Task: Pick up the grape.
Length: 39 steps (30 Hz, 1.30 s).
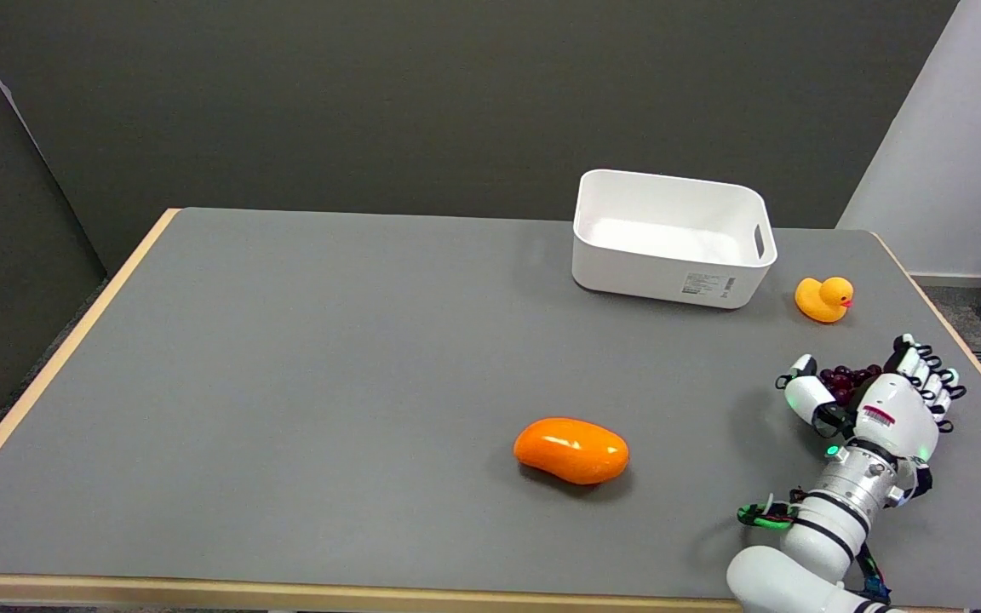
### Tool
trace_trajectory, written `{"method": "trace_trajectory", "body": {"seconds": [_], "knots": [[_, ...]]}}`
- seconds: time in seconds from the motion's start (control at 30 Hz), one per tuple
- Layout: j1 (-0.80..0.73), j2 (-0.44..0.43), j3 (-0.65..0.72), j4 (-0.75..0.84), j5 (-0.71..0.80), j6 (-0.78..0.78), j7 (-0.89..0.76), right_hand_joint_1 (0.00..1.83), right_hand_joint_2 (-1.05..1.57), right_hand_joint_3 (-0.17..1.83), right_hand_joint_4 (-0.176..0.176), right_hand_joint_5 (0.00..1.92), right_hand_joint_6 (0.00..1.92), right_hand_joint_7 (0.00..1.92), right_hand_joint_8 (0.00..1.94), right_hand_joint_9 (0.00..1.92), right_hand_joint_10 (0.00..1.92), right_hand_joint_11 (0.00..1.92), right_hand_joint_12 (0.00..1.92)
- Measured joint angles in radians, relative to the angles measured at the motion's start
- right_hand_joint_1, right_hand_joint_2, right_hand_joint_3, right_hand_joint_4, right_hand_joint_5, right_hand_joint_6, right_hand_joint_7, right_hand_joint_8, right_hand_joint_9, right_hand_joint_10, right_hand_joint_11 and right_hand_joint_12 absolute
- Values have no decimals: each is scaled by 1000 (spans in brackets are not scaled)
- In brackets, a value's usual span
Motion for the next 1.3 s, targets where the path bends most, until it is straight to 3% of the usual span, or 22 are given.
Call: {"method": "trace_trajectory", "body": {"seconds": [0.13,0.17,0.27,0.33,0.4,0.47,0.53,0.57,0.97,1.3], "knots": [[0,0,2,-7,10,-17,6,703,706,854,-111,129,327,239,377,58,674,-1,158],[0,0,2,-8,11,-20,7,737,713,853,-125,140,340,288,450,115,727,-1,333],[0,0,2,-14,16,-30,11,871,789,891,-176,197,493,374,996,327,975,0,1075],[0,0,2,-18,17,-34,13,883,885,849,-176,213,658,373,1316,391,1085,29,1223],[1,0,1,-22,18,-36,15,1216,1246,348,-176,204,919,467,1843,433,1461,139,1588],[1,0,1,-26,14,-36,16,1218,1225,383,-176,213,992,481,1828,468,1566,42,1818],[2,-1,0,-30,10,-38,17,1044,1487,-12,-176,324,1784,410,1907,471,1814,22,1880],[2,-1,-1,-32,7,-39,17,1026,1504,-41,-176,343,1863,410,1908,481,1852,18,1899],[2,-9,-8,-58,-41,-48,19,1049,1423,78,-176,375,1820,435,1870,555,1921,-1,1921],[15,-12,-2,-66,-183,-38,21,1009,1435,116,-176,339,1871,390,1941,491,1921,12,1921]]}}
